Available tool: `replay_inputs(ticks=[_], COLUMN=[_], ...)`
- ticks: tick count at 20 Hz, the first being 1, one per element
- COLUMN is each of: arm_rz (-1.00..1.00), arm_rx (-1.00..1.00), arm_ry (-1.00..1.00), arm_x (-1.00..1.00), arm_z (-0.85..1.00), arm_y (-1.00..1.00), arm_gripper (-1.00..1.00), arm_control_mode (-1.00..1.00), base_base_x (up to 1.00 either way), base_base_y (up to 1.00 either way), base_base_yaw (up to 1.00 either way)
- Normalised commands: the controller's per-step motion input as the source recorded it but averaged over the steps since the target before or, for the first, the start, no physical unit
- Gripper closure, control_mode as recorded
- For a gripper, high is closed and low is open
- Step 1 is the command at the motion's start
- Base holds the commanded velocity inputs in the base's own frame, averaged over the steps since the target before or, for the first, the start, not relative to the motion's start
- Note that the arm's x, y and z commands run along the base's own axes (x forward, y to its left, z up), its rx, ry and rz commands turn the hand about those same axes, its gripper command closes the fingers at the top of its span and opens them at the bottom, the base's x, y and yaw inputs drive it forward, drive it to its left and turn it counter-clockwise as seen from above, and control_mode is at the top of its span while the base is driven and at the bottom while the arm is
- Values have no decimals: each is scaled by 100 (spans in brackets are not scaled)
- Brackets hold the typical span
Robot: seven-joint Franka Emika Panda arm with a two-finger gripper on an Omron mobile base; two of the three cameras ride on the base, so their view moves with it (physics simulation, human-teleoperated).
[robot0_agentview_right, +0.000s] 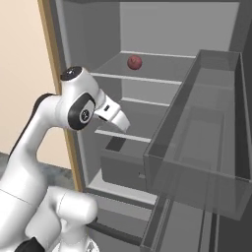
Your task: Take the cheese, chicken drumstick, and onion from the fridge and place them on the plate on the dining counter to create an appetizer plate.
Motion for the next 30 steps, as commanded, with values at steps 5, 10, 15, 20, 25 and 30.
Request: replay_inputs(ticks=[5, 10, 15, 20, 25, 30], arm_rz=[2, 9, 26, 25, 9, 0], arm_rx=[-21, -9, 0, -1, -8, -4], arm_ry=[-48, -25, 0, 6, 8, 13], arm_x=[-76, -4, 85, 100, 100, 92], arm_z=[96, 96, 66, 45, 5, -5], arm_y=[3, 0, 1, 16, 10, 1], arm_gripper=[-100, -100, -100, -100, -100, -100], arm_control_mode=[-100, -100, -100, -100, -100, -100], base_base_x=[0, 0, 0, 0, 0, 0], base_base_y=[0, 0, 0, 0, 0, 0], base_base_yaw=[0, 0, 0, 0, 0, 0])
